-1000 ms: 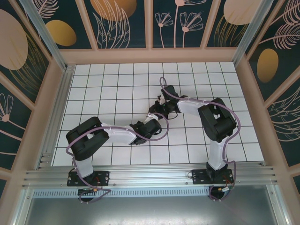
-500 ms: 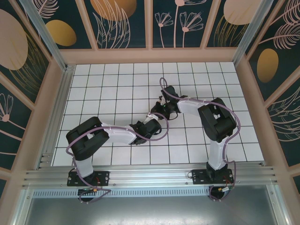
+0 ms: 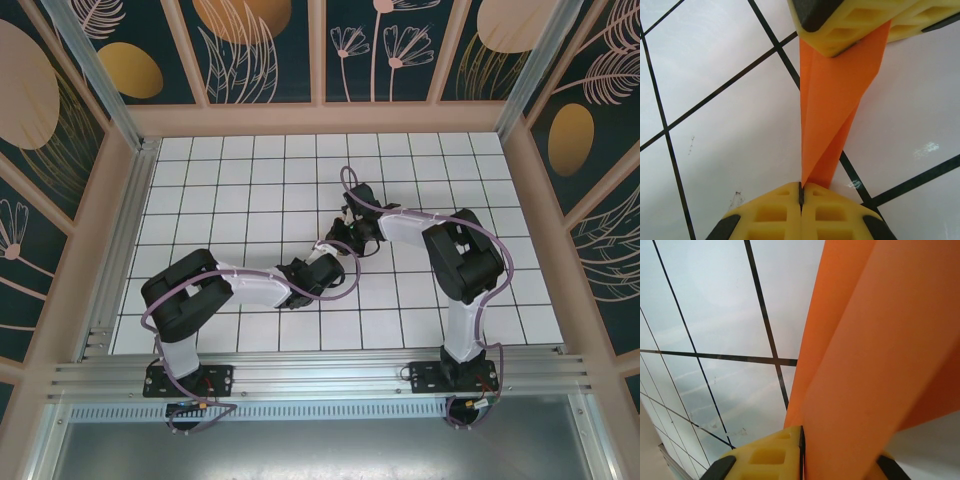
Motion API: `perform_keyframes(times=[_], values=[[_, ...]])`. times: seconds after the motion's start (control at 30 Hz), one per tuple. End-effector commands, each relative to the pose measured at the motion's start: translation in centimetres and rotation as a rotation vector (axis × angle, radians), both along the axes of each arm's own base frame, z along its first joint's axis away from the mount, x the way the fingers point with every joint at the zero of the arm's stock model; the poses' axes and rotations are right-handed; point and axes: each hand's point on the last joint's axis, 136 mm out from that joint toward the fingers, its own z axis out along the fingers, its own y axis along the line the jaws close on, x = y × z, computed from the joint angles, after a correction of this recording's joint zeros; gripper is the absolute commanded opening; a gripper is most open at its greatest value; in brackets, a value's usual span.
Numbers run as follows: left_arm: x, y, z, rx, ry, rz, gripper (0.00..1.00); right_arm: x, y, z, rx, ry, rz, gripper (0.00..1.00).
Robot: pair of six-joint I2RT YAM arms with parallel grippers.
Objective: Fold a paper plane with a square sheet of paper (pick it up from the middle)
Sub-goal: Fold the wing for the fifth time at the center of the table.
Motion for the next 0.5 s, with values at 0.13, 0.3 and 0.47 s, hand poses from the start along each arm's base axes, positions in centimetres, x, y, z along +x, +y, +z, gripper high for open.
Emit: perform_keyframes(times=[0.13,0.3,0.47], values=[[-2.2,0.6,-0.2,-0.043,0.105,-0.012,0.35,0.3,-0.2,0.8,0.006,-0.087,0.051,0.11],[-3.5,-0.8,2.9,-0.226,0.139,-0.052,0.54,0.9,-1.1,0.3,0.011,-0.108,0.061,0.11],[-3.4,-0.7,4.7,-0.391,0.172,-0.012,0.56,1.0,-1.1,0.3,0.022,-0.135,0.099,0.11]])
